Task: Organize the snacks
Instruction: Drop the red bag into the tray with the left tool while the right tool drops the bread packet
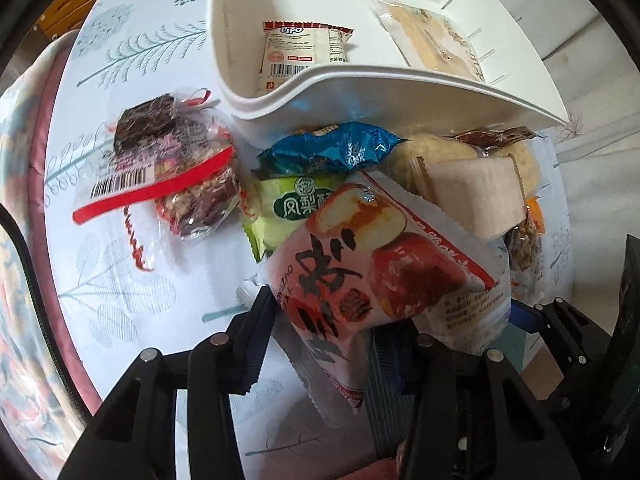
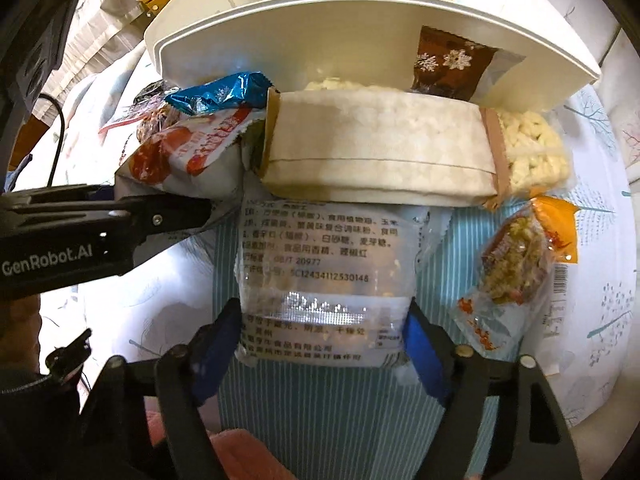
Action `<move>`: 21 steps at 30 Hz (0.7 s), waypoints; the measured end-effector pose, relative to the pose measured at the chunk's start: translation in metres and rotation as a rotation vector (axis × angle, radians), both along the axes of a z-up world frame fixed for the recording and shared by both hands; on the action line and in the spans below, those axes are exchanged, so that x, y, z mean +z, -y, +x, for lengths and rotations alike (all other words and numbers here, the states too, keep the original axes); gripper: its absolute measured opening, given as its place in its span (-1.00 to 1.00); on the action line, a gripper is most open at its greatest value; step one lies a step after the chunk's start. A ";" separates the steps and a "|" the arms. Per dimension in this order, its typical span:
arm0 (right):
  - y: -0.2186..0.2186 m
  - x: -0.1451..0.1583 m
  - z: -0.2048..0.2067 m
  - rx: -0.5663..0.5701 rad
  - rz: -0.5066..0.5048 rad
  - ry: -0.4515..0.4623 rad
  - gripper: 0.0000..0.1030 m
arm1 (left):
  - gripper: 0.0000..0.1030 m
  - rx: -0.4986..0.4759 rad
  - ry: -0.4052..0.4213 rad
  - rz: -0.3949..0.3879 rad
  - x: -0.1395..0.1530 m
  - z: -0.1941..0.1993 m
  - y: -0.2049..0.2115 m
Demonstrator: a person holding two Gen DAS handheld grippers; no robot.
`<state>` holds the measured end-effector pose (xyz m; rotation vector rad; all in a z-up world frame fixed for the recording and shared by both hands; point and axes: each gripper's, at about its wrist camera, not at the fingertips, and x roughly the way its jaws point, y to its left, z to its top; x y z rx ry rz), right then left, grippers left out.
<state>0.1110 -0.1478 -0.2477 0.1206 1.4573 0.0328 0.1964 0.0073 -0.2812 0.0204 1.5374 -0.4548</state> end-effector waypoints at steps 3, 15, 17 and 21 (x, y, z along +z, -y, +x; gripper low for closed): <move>0.001 0.003 -0.005 -0.009 0.010 -0.003 0.41 | -0.15 0.004 0.006 -0.001 0.007 -0.006 -0.006; -0.015 0.014 -0.048 -0.045 0.075 0.002 0.38 | -0.16 0.023 0.118 -0.037 0.056 -0.043 -0.047; -0.018 0.019 -0.056 -0.046 0.082 0.008 0.38 | -0.16 0.036 0.134 -0.040 0.065 -0.049 -0.057; -0.020 0.031 -0.070 -0.054 0.101 0.024 0.38 | -0.16 0.057 0.190 -0.047 0.086 -0.063 -0.074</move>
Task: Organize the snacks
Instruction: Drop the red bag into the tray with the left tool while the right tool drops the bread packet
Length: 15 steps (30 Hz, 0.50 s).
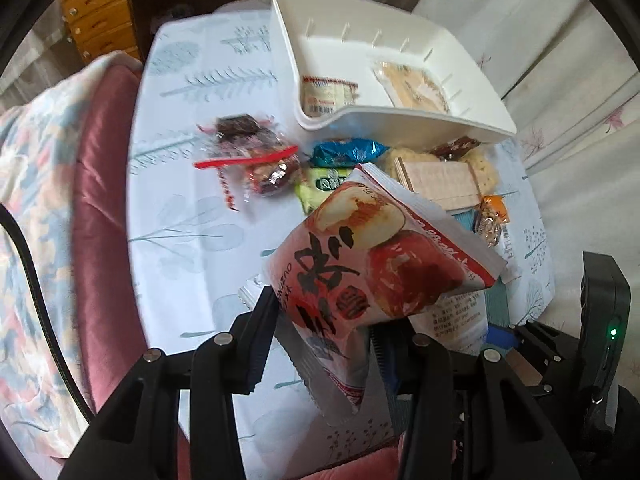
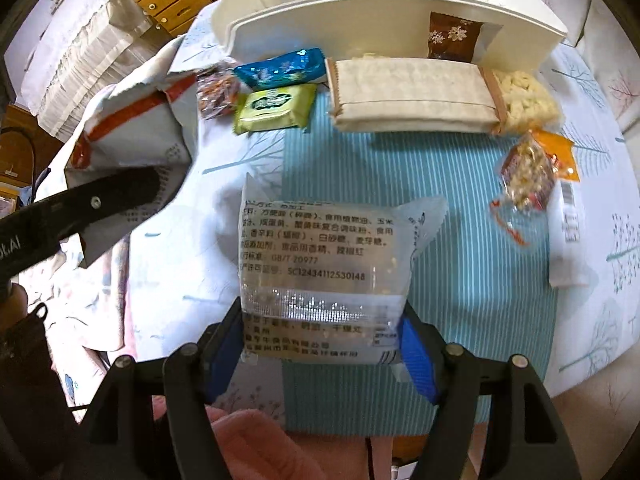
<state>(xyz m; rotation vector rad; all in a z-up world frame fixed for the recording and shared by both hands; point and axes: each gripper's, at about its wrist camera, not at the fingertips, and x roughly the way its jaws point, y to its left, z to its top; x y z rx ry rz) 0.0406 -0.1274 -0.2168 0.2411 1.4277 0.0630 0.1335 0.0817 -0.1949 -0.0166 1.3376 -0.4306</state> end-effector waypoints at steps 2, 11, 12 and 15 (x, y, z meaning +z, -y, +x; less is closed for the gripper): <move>0.002 0.006 -0.005 -0.017 0.027 0.005 0.38 | -0.16 0.008 0.017 -0.011 0.009 -0.005 -0.004; 0.005 0.052 -0.019 -0.059 0.124 0.071 0.38 | -0.16 0.024 0.105 -0.049 0.060 -0.021 -0.027; 0.005 0.059 -0.019 -0.057 0.129 0.083 0.38 | -0.16 0.025 0.112 -0.056 0.065 -0.022 -0.028; 0.003 0.074 -0.015 -0.049 0.139 0.114 0.38 | -0.16 0.029 0.127 -0.064 0.078 -0.021 -0.029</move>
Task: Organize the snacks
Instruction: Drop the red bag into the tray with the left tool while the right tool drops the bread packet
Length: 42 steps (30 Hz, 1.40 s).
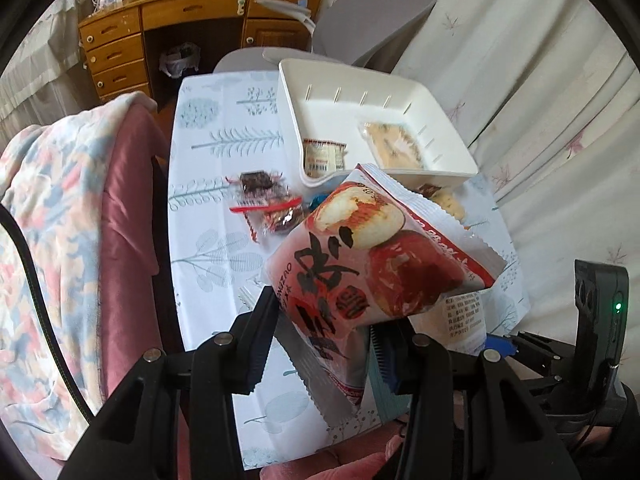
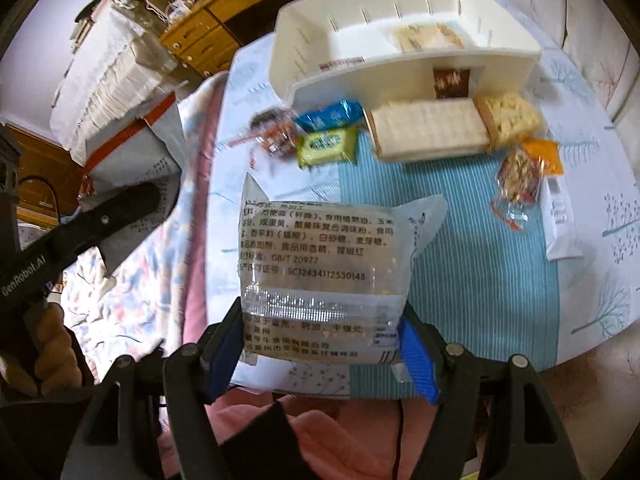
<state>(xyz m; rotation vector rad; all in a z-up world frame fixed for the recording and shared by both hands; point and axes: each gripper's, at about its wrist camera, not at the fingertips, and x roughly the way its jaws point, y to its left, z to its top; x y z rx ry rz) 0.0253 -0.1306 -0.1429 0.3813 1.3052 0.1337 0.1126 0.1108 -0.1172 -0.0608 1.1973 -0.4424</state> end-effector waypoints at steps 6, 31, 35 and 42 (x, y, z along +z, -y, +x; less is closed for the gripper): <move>0.001 0.031 0.015 0.012 0.013 0.069 0.38 | -0.16 0.000 0.018 -0.008 0.021 0.007 0.006; 0.088 0.081 0.148 0.087 -0.033 0.159 0.40 | -0.16 0.078 0.093 -0.017 0.055 0.110 0.100; 0.102 0.076 0.168 0.110 -0.051 0.159 0.40 | -0.16 0.113 0.093 -0.052 0.043 0.127 0.114; 0.132 0.049 0.199 0.107 -0.037 0.128 0.41 | -0.15 0.179 0.076 -0.084 0.017 0.150 0.135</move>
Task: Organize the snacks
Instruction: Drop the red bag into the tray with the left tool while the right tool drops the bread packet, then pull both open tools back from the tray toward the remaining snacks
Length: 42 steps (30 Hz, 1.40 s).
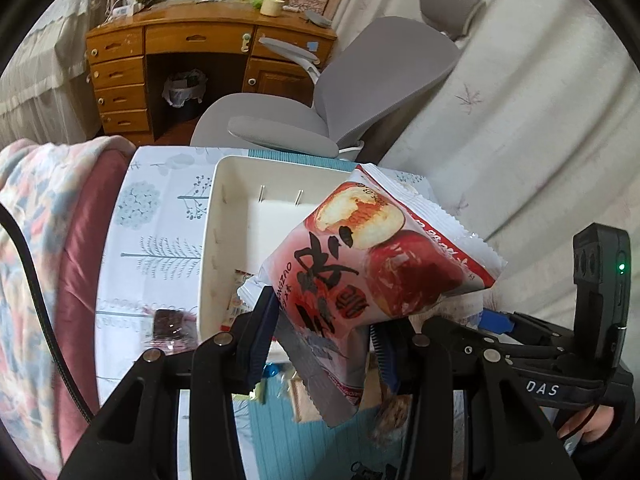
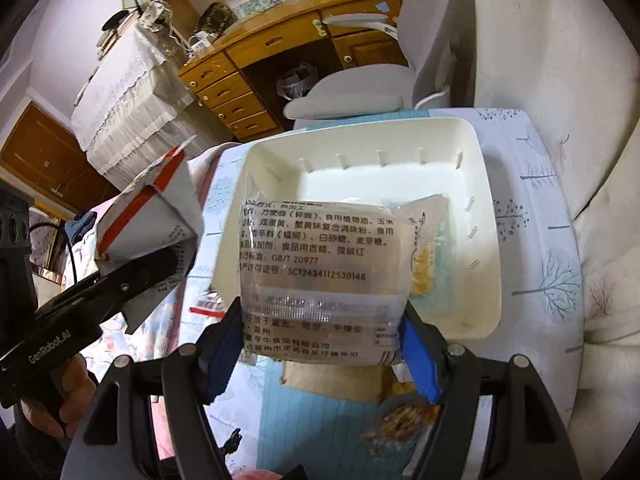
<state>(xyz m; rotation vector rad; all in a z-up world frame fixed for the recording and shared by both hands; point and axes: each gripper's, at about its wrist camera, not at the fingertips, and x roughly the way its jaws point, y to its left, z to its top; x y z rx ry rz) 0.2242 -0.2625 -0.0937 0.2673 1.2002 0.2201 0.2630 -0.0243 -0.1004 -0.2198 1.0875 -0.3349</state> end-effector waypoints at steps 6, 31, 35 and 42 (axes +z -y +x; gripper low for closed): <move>0.022 -0.024 0.016 -0.027 0.055 -0.041 0.46 | -0.14 0.039 -0.034 0.017 -0.021 0.014 0.010; 0.028 -0.025 0.010 -0.092 0.148 -0.036 0.77 | 0.28 0.083 -0.066 0.079 -0.009 -0.019 -0.008; 0.020 -0.021 -0.003 -0.113 0.149 -0.037 0.77 | 0.28 0.063 -0.057 0.071 -0.004 -0.031 -0.016; 0.006 -0.015 -0.033 -0.179 0.154 -0.038 0.77 | 0.28 0.005 -0.051 0.061 0.005 -0.055 -0.034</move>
